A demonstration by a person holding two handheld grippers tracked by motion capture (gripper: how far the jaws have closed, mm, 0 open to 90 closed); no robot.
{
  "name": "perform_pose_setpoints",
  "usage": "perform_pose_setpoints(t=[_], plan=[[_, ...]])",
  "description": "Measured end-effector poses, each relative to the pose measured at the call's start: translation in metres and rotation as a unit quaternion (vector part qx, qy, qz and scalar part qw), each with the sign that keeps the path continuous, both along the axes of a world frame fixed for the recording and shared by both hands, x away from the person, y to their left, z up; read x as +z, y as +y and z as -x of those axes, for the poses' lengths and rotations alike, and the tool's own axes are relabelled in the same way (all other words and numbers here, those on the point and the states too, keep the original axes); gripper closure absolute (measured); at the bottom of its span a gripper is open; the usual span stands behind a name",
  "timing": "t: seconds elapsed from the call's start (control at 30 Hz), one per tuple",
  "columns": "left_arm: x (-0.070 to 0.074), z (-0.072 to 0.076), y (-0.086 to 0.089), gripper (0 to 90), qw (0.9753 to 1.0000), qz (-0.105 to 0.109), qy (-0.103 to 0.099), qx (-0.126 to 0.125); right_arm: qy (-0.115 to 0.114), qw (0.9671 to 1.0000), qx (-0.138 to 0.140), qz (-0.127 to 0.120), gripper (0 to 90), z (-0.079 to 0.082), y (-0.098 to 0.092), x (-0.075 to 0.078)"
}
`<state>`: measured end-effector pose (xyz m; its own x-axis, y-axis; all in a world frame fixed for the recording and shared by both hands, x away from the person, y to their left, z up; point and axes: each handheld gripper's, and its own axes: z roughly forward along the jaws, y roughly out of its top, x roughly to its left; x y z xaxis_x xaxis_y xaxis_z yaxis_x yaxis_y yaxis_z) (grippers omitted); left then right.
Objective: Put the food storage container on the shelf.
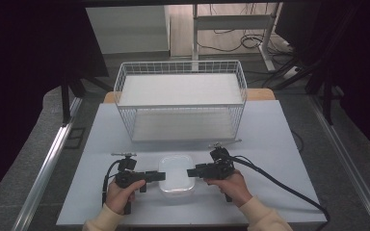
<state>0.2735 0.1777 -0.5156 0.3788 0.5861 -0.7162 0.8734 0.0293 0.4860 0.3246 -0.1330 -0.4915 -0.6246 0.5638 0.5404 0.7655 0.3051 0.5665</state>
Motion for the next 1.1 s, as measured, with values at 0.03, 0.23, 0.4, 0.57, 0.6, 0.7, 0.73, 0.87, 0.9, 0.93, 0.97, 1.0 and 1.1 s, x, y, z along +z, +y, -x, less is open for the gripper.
perform_pose_setpoints(t=[0.03,0.23,0.4,0.57,0.6,0.7,0.73,0.87,0.9,0.93,0.97,1.0,1.1], plan=[[-0.001,0.000,-0.001,43.8,1.0000,0.004,0.001,-0.001,0.002,1.0000,-0.002,0.001,45.5,0.000,0.000,-0.001],[0.001,0.003,-0.003,57.2,0.9996,-0.005,-0.001,0.029,0.027,0.9996,-0.009,-0.002,57.2,0.001,0.001,-0.002],[0.006,0.009,-0.002,66.0,0.9990,-0.004,-0.014,0.042,0.032,0.9993,-0.021,-0.004,65.6,0.005,-0.002,0.004],[0.010,0.012,0.001,74.4,0.9990,0.013,-0.020,0.037,0.019,0.9992,-0.033,-0.010,72.1,0.008,-0.006,0.011],[0.011,0.012,0.002,75.3,0.9990,0.015,-0.021,0.036,0.019,0.9992,-0.034,-0.012,72.8,0.008,-0.007,0.011],[0.013,0.013,0.002,77.7,0.9990,0.021,-0.027,0.028,0.020,0.9992,-0.031,-0.019,74.7,0.009,-0.010,0.012],[0.013,0.013,0.002,78.4,0.9990,0.021,-0.027,0.028,0.020,0.9992,-0.031,-0.019,74.7,0.009,-0.010,0.012],[0.018,0.015,0.002,80.5,0.9989,0.016,-0.039,0.023,0.003,0.9995,-0.027,-0.019,77.9,0.011,-0.014,0.016],[0.019,0.016,0.001,80.5,0.9988,0.014,-0.041,0.023,-0.001,0.9995,-0.026,-0.020,78.0,0.012,-0.014,0.018],[0.019,0.016,0.001,80.5,0.9988,0.013,-0.043,0.022,-0.002,0.9995,-0.025,-0.020,78.1,0.012,-0.014,0.018],[0.020,0.017,0.000,80.5,0.9987,0.011,-0.046,0.020,-0.008,0.9995,-0.023,-0.020,78.2,0.013,-0.015,0.020],[0.021,0.017,0.000,80.6,0.9986,0.009,-0.049,0.019,-0.010,0.9995,-0.022,-0.021,78.2,0.013,-0.015,0.020],[0.025,0.018,0.001,80.6,0.9982,0.010,-0.057,0.018,-0.017,0.9993,-0.019,-0.026,78.5,0.014,-0.016,0.024]])
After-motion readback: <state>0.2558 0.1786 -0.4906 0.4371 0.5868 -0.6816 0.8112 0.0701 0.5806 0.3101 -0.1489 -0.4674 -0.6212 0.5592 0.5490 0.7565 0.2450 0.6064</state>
